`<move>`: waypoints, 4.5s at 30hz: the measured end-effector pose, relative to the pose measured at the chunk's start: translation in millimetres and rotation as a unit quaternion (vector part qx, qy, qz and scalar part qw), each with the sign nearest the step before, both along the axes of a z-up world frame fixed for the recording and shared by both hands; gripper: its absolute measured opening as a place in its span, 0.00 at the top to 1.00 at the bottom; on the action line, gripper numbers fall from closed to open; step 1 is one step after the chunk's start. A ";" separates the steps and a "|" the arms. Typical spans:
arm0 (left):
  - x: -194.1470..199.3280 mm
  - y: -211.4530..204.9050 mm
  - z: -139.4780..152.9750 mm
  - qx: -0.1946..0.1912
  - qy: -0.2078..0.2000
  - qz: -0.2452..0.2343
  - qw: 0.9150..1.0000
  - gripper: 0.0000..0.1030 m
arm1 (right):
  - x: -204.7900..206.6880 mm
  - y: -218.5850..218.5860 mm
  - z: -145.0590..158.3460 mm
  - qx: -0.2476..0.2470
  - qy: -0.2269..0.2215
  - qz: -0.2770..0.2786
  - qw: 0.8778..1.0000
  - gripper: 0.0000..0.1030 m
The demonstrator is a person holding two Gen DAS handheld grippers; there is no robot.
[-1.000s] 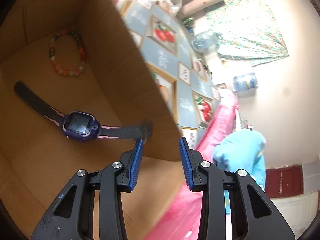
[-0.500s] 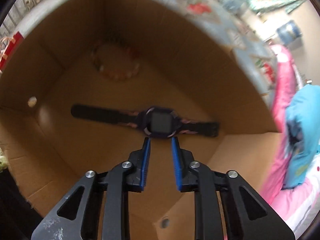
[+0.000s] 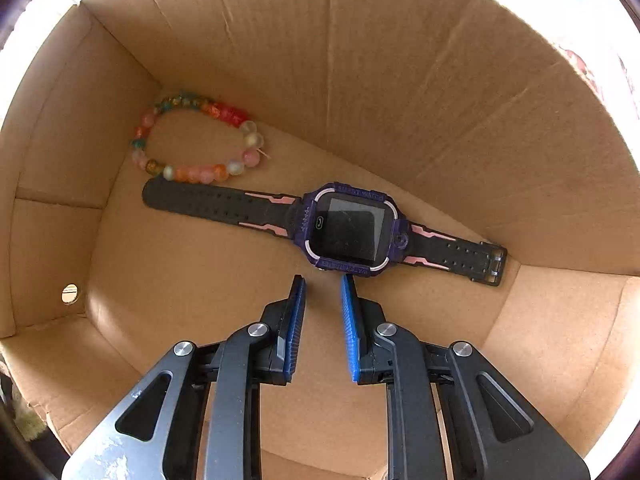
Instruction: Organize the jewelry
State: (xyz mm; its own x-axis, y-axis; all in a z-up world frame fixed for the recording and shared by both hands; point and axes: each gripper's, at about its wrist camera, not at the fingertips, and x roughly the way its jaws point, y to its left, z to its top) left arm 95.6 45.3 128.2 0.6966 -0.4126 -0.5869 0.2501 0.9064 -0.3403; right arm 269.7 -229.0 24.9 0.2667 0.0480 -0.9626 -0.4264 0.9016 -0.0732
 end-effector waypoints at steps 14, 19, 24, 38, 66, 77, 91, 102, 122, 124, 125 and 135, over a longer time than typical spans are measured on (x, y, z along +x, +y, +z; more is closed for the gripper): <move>-49.0 11.8 -13.1 -0.005 -0.043 -0.012 0.999 0.54 | -214.2 -59.0 145.4 0.172 -0.329 0.000 0.928 0.43; -69.0 5.7 -38.9 -0.008 -0.025 -0.036 0.999 0.52 | -304.9 -79.3 115.1 0.225 -0.383 -0.041 0.895 0.28; -62.6 -18.9 -70.8 0.001 0.022 -0.051 0.998 0.52 | -302.5 -87.7 61.7 0.278 -0.302 -0.105 0.906 0.28; -19.7 -42.6 -73.3 -0.017 0.022 -0.031 0.999 0.50 | -244.8 -102.5 28.9 0.302 -0.272 -0.148 0.902 0.32; -54.3 -176.8 -135.7 0.273 -0.024 -0.257 0.927 0.83 | -255.2 -106.7 -57.0 0.273 -0.220 -0.169 0.921 0.41; -40.3 -196.7 -144.3 0.305 -0.022 -0.284 0.909 0.93 | -253.4 -120.7 -64.8 0.277 -0.226 -0.158 0.921 0.41; -36.8 -167.6 -96.9 0.209 -0.030 -0.254 0.944 1.00 | -254.3 -109.6 -67.3 0.266 -0.228 -0.159 0.923 0.41; -30.7 -184.0 -132.8 0.251 0.010 -0.295 0.922 0.84 | -249.5 -96.5 -62.9 0.254 -0.223 -0.161 0.927 0.41; -34.0 -181.8 -125.6 0.246 -0.027 -0.295 0.923 0.91 | -249.2 -91.3 -63.0 0.254 -0.225 -0.161 0.927 0.41; -33.9 -174.6 -113.1 0.234 -0.039 -0.283 0.929 0.91 | -249.1 -90.9 -63.0 0.254 -0.225 -0.161 0.927 0.41; -33.6 -169.9 -105.4 0.227 -0.044 -0.275 0.933 0.91 | -249.0 -90.7 -63.0 0.254 -0.225 -0.161 0.927 0.41; -31.2 -104.6 -69.9 0.099 -0.015 -0.195 0.976 0.91 | -247.8 -85.6 -63.9 0.250 -0.229 -0.162 0.927 0.41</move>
State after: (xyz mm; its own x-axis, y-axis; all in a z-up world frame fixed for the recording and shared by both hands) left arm 64.3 -59.3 58.3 0.5275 -0.5302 -0.6638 0.5968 0.7874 -0.1546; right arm 21.9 -314.7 -39.0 0.7199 0.3025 -0.6247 -0.1538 0.9471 0.2815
